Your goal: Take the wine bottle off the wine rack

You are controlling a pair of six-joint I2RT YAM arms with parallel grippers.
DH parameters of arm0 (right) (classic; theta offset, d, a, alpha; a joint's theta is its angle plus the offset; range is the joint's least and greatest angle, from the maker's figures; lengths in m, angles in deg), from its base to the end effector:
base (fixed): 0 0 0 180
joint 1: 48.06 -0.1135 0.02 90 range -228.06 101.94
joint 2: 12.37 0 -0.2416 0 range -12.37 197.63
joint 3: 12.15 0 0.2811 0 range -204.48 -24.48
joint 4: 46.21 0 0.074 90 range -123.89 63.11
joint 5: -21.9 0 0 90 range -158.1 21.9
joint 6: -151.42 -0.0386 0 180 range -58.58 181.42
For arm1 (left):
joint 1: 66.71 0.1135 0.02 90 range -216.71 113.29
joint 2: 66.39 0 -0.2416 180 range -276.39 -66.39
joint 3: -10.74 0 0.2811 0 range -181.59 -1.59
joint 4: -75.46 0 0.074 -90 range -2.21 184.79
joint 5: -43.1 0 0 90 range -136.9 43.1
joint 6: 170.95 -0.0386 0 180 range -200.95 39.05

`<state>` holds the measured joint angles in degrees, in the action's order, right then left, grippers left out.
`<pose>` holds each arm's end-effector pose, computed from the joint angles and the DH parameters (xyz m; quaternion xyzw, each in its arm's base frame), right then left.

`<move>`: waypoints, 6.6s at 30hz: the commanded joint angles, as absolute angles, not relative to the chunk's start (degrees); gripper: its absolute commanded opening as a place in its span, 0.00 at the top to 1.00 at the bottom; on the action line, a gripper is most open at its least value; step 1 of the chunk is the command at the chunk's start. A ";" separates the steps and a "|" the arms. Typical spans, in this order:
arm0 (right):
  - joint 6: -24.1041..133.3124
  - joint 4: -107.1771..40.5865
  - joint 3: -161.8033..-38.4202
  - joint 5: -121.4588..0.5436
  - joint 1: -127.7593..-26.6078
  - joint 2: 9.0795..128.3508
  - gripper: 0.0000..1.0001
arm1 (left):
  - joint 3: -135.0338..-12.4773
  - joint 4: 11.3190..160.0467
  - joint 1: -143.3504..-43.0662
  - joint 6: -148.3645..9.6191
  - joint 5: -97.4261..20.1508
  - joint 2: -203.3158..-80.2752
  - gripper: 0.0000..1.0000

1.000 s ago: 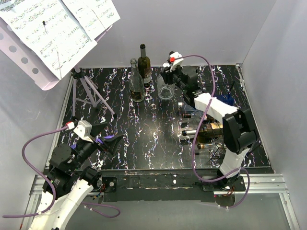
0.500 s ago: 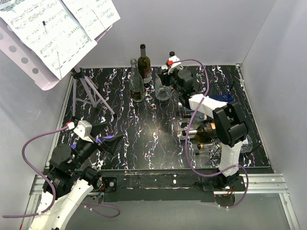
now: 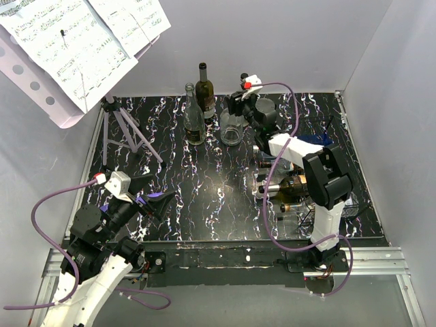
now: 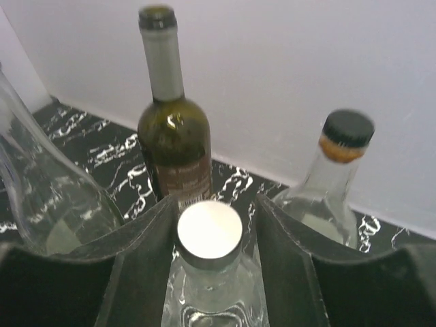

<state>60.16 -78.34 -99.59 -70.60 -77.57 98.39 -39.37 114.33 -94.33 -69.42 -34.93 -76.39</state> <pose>0.4142 0.2325 0.2454 -0.1427 0.6349 0.1877 0.7357 0.0927 -0.0575 0.3390 0.1711 0.6783 -0.3069 0.6453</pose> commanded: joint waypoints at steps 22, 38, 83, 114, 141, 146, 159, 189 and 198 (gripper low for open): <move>78.80 -34.00 -97.18 -53.18 -78.29 59.21 0.37 | -39.91 113.80 -94.48 -70.05 -34.77 -76.85 0.02; 110.01 12.14 -87.66 -56.32 -79.78 47.66 0.32 | -40.08 113.80 -94.48 -70.05 -34.50 -78.25 0.02; 115.47 19.46 -70.53 -79.87 -87.87 60.23 0.33 | -40.00 113.71 -94.48 -69.70 -32.84 -76.67 0.02; 112.49 18.84 -72.90 -75.83 -94.37 61.20 0.72 | -40.00 113.89 -94.48 -69.79 -32.84 -76.06 0.02; 111.95 16.65 -68.95 -76.71 -95.43 62.43 0.31 | -39.99 113.80 -94.48 -69.79 -32.57 -76.50 0.02; 113.36 14.80 -68.07 -76.28 -93.41 61.55 0.30 | -40.08 113.80 -94.48 -69.79 -32.40 -76.58 0.02; 115.38 11.37 -65.79 -74.33 -90.07 60.23 0.32 | -40.00 113.89 -94.66 -69.79 -32.57 -76.23 0.02; 109.06 24.73 -78.00 -59.76 -90.07 51.01 0.99 | -40.17 113.98 -94.66 -69.79 -33.36 -75.71 0.02; 107.83 30.09 -81.43 -57.55 -90.07 48.28 0.99 | -40.08 113.98 -94.66 -69.88 -33.54 -75.27 0.02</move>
